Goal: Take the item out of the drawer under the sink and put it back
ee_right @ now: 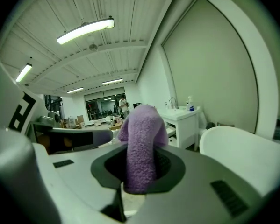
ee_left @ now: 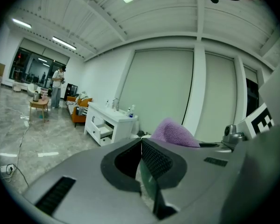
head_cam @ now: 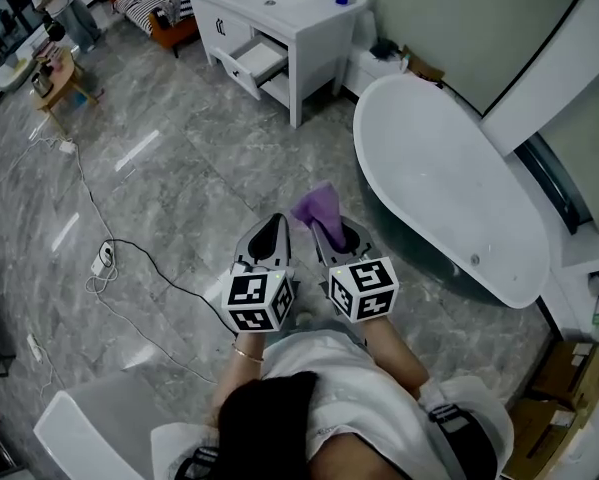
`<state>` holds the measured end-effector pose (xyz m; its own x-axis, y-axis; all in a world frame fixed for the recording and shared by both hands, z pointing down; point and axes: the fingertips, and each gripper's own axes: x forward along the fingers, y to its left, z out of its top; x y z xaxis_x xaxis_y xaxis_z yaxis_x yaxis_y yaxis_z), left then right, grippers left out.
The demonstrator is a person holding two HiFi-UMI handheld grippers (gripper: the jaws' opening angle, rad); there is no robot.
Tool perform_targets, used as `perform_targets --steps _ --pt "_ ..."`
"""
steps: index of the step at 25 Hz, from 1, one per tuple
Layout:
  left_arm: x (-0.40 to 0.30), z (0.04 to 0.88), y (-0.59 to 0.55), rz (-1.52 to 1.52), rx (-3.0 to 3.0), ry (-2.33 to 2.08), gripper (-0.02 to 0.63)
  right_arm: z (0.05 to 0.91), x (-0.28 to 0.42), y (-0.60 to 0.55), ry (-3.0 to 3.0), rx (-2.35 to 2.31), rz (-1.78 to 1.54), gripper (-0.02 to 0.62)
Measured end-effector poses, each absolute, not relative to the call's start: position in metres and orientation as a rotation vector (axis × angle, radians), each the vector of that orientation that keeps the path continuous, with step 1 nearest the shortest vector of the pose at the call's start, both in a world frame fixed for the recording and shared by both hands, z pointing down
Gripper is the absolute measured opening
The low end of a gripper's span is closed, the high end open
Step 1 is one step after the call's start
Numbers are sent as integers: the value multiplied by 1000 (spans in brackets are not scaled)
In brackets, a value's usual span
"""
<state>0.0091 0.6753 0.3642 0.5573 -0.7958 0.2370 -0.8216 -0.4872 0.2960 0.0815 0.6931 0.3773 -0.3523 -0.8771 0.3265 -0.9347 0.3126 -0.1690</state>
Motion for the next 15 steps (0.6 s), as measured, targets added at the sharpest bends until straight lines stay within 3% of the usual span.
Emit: perform_targets --steps 15 --pt "7 366 542 106 2420 -1244 5 378 74 564 -2360 1705 529 69"
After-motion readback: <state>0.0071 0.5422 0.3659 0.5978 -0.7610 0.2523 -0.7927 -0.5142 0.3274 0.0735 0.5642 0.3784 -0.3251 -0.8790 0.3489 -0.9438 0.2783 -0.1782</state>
